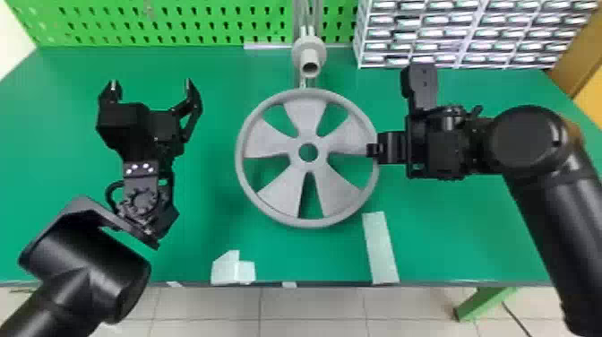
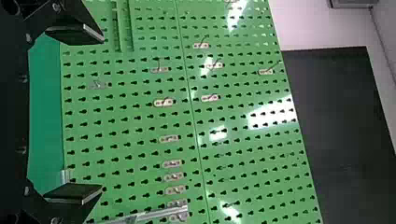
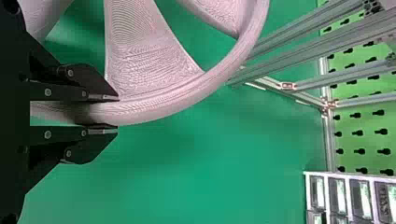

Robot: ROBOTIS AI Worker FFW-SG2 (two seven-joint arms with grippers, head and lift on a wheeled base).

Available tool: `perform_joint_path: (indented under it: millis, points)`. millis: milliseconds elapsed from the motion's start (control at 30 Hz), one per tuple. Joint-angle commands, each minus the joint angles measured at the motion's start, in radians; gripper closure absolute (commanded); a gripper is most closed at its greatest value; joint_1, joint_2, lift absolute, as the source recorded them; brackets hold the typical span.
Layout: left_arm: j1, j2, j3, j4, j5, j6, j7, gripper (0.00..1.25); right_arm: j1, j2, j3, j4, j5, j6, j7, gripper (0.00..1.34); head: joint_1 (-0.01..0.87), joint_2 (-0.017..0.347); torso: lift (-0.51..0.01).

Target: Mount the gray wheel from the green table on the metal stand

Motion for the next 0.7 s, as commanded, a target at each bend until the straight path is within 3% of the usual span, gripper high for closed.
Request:
perform_joint_path:
  millis: [0,333,667]
  points:
    - [-0.012,-0.01,-0.006,0.012,0.0,0.0,0.0,0.16,0.017,0.026,-0.019,-0.019,0.048,-0.002,0.009,1.05,0.867,0.052,-0.1]
    - [-0.019,-0.049,-0.003,0.033,-0.004,0.0,-0.002,0.16,0.06,0.092,-0.078,-0.051,0.16,-0.006,0.053,1.05,0.867,0.052,-0.1]
    - [-0.021,-0.078,0.008,0.036,-0.016,0.009,-0.021,0.16,0.097,0.121,-0.081,-0.068,0.177,-0.011,0.063,1.06,0.867,0.052,-0.1]
